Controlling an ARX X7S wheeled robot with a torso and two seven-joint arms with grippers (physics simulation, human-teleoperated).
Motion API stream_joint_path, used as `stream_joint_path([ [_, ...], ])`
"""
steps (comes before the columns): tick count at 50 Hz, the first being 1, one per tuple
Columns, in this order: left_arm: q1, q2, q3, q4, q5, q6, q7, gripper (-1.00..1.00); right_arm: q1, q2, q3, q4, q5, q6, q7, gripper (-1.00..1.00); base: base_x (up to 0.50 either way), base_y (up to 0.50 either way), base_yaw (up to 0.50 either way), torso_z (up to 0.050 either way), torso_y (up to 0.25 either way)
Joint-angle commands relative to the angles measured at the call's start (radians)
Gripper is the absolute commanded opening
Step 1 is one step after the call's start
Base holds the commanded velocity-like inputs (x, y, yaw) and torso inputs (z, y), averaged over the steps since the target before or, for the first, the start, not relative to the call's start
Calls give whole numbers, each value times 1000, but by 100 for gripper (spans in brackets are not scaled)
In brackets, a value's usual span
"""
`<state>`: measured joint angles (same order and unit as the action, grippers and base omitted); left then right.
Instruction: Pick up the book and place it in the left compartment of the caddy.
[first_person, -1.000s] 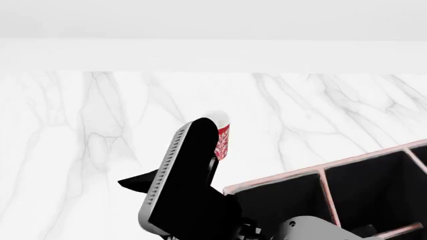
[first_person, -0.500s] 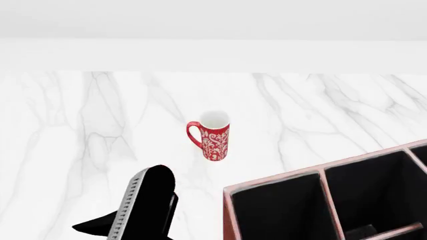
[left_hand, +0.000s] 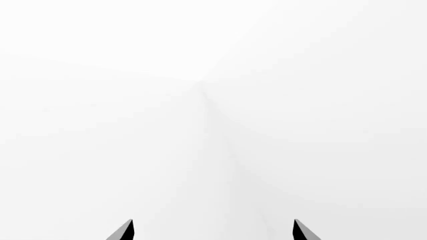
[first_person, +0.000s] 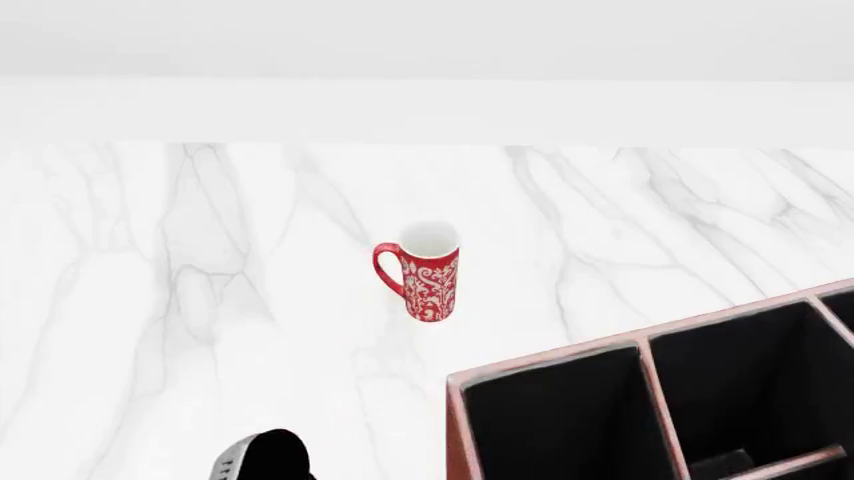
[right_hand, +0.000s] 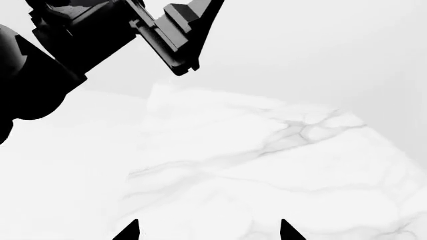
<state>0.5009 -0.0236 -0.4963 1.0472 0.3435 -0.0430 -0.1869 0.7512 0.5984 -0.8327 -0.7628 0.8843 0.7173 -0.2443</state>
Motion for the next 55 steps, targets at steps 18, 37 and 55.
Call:
stream_joint_path([
  [18,-26,23,-28,0,-26,38,54,100,-4,9,-63,82,22,69,3,100,0,0,0,0,0],
  [37,-31,23,-25,0,-23,33,55,100,-21,34,-25,129,38,60,42,100,0,0,0,0,0],
  [55,-29,23,-22,0,-16,32,50,100,-80,50,-62,180,-112,-60,15,100,0,0,0,0,0],
])
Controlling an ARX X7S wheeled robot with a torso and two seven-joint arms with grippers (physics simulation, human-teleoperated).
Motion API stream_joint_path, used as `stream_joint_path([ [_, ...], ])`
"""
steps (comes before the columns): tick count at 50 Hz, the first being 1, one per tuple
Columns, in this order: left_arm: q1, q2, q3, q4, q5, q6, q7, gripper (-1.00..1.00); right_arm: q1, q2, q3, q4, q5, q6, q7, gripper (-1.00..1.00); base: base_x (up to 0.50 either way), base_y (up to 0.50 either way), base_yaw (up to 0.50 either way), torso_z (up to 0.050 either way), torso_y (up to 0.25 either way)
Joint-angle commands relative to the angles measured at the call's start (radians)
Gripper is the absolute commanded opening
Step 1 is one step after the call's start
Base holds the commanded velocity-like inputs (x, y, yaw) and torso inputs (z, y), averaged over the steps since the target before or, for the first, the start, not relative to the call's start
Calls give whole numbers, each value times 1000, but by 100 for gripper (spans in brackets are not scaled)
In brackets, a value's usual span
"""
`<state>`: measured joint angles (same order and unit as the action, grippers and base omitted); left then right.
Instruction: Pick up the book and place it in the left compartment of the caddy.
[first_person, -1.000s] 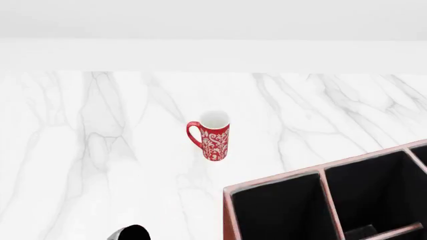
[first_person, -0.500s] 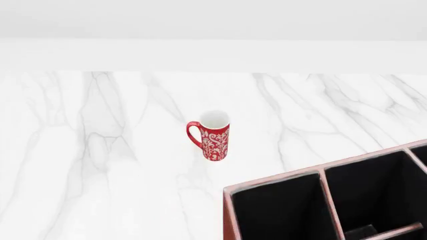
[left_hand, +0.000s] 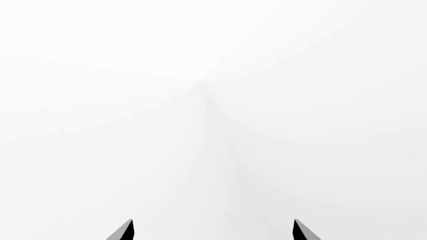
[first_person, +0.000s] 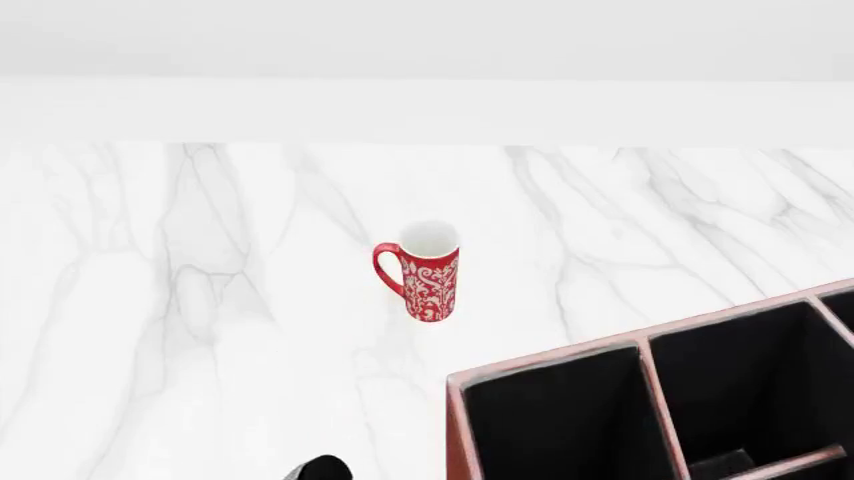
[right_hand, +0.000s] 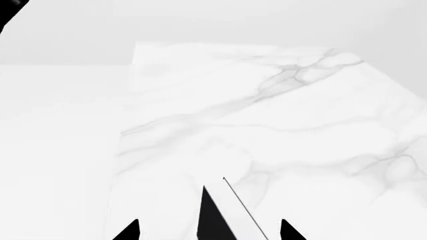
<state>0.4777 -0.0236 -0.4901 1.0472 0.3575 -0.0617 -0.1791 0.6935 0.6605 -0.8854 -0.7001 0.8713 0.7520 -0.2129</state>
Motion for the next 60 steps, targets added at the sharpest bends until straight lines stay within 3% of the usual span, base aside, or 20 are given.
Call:
stream_joint_path([
  [1,-6,23,-27,0,-29,51,42,100,-23,-12,-11,119,-102,-93,-14,100,0,0,0,0,0],
  [40,-13,23,-14,0,-17,45,43,100,-83,-5,-37,210,-131,-103,12,100,0,0,0,0,0],
  [60,-61,23,3,0,13,8,70,100,-83,-62,-50,346,-188,-174,-20,100,0,0,0,0,0],
])
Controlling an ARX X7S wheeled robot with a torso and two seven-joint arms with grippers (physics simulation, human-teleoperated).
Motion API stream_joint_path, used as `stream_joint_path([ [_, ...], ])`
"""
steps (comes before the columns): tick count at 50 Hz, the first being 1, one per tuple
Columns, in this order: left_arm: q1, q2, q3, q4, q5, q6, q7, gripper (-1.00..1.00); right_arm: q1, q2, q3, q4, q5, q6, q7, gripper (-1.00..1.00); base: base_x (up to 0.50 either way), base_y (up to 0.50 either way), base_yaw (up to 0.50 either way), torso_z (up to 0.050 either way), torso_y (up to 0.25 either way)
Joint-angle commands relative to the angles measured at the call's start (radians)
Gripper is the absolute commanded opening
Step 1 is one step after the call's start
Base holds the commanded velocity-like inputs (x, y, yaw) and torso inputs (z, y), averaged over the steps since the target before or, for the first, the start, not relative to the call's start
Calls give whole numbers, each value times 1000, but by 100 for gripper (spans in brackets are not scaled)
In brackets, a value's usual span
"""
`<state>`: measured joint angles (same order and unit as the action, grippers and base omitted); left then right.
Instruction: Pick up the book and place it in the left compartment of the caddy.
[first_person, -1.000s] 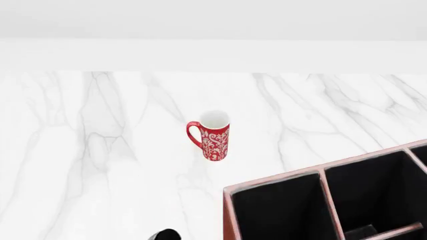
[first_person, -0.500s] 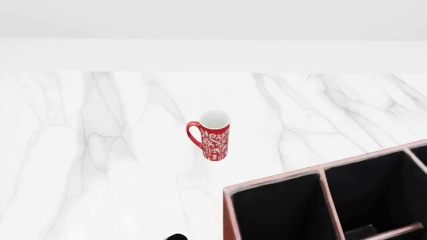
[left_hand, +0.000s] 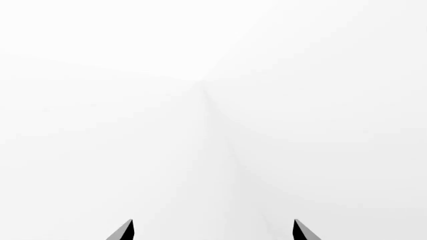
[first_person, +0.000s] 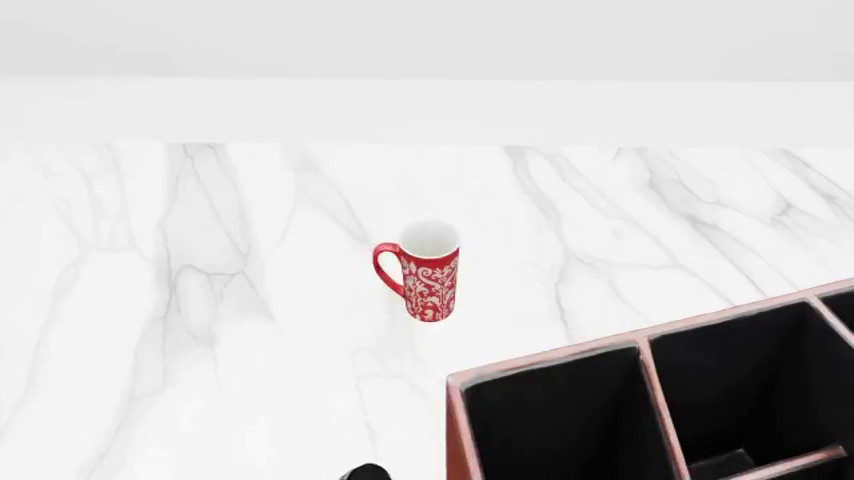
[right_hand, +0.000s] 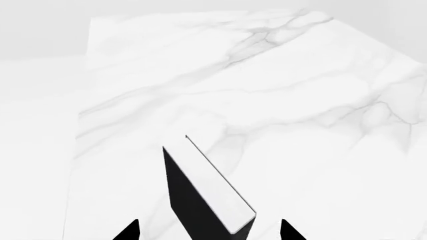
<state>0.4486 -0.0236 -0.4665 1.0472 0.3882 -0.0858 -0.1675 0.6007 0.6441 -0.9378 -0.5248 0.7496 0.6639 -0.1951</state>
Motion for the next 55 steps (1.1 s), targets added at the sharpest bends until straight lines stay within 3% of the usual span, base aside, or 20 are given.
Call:
stream_joint_path([
  [1,-33,23,-21,0,-17,32,59,100,10,-46,2,172,-67,-86,-38,100,0,0,0,0,0],
  [21,-54,23,-5,0,7,14,69,100,-16,-84,-95,290,-233,-190,-73,100,0,0,0,0,0],
  [55,-88,23,14,0,30,-13,88,100,-23,-133,-132,414,-338,-285,-61,100,0,0,0,0,0],
])
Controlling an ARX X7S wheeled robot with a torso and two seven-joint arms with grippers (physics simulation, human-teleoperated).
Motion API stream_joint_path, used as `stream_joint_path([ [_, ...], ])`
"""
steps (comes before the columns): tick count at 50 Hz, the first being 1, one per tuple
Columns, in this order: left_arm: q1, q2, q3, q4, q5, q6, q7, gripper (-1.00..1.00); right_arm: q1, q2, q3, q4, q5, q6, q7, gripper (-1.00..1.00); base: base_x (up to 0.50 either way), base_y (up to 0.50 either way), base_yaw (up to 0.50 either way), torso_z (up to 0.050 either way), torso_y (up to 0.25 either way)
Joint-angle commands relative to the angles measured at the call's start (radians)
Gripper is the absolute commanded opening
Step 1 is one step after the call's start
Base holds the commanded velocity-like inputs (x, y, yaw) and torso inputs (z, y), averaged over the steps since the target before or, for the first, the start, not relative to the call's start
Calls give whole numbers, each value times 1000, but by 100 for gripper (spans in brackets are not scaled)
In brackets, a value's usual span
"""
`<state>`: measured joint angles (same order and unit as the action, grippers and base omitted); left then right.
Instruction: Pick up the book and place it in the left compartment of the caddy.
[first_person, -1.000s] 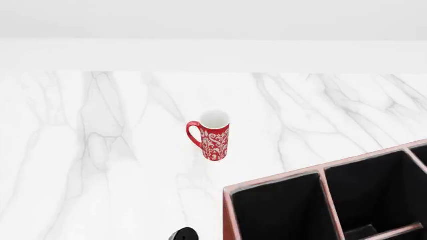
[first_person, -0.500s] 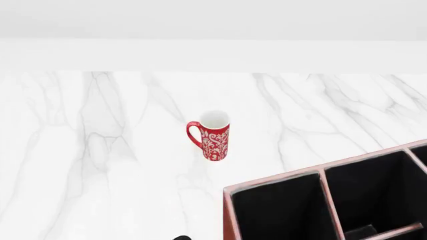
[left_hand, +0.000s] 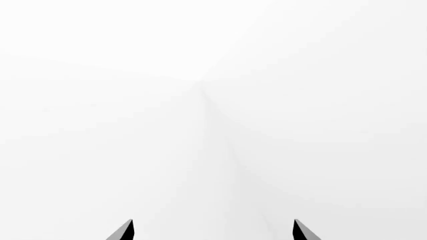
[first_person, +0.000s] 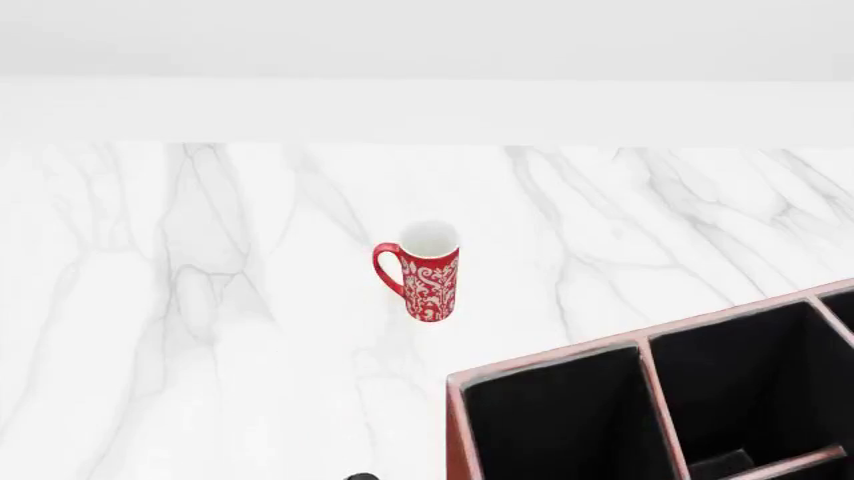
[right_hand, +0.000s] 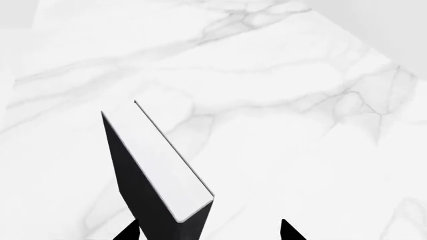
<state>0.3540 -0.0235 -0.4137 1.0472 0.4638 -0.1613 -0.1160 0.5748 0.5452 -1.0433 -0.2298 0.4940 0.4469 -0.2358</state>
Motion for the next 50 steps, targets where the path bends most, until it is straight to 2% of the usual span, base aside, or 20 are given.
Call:
stream_joint_path([
  [1,13,23,-42,0,-50,68,33,100,-1,-34,-31,115,-86,-75,-23,100,0,0,0,0,0],
  [11,-6,23,-28,0,-29,52,44,100,-15,-39,-56,153,-139,-148,-31,100,0,0,0,0,0],
  [50,-45,23,-8,0,1,22,67,100,-1,-102,-64,259,-126,-177,-69,100,0,0,0,0,0],
])
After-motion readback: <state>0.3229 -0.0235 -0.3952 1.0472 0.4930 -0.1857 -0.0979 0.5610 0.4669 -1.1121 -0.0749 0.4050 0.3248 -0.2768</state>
